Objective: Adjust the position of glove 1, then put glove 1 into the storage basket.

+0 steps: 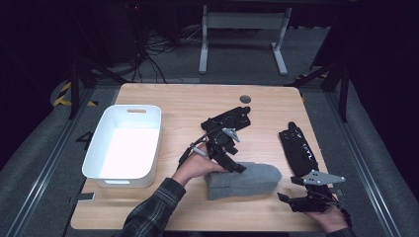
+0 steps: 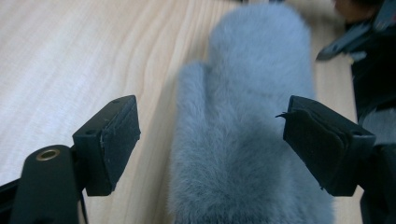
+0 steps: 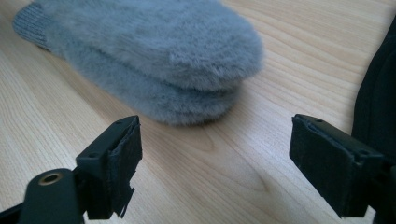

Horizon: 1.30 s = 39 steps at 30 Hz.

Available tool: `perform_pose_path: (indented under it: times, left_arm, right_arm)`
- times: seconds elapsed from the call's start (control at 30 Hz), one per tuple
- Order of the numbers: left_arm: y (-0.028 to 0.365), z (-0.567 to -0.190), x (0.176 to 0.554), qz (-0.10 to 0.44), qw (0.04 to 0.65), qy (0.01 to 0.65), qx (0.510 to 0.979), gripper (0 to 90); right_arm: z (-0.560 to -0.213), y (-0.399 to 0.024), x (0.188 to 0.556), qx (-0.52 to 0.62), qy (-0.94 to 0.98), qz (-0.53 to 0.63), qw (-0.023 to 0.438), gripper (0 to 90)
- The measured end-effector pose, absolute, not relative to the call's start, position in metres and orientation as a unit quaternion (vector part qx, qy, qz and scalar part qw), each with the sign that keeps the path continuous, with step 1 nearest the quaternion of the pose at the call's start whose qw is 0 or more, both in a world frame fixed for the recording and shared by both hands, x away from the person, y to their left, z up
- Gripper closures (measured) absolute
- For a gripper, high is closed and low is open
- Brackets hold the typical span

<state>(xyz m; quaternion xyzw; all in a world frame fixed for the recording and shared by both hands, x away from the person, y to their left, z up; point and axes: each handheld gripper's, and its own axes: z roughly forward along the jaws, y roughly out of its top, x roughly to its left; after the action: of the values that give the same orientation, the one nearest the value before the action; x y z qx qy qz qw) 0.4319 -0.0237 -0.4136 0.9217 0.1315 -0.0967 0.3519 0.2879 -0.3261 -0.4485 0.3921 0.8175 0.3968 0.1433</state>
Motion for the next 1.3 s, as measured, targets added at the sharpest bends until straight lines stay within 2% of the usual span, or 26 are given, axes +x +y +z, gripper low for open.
perform_pose_path:
  times: [0.33, 0.8, 1.0, 1.3]
  left_arm:
    - [-0.029, -0.435, 0.407, -0.100, 0.313, 0.132, 0.935, 15.5]
    - [-0.034, -0.447, 0.406, -0.099, 0.277, 0.133, 0.946, 15.1]
    - [-0.034, -0.445, 0.405, -0.103, 0.276, 0.121, 0.948, 27.2]
    - [-0.031, -0.443, 0.406, -0.119, 0.274, 0.123, 0.946, 54.6]
  right_arm:
    - [-0.456, -0.325, 0.289, 0.392, 0.823, 0.387, 0.141, 16.1]
    - [-0.465, -0.322, 0.290, 0.383, 0.832, 0.371, 0.156, 15.2]
    - [-0.469, -0.319, 0.291, 0.375, 0.837, 0.366, 0.159, 14.5]
    - [-0.471, -0.317, 0.291, 0.361, 0.844, 0.360, 0.168, 11.5]
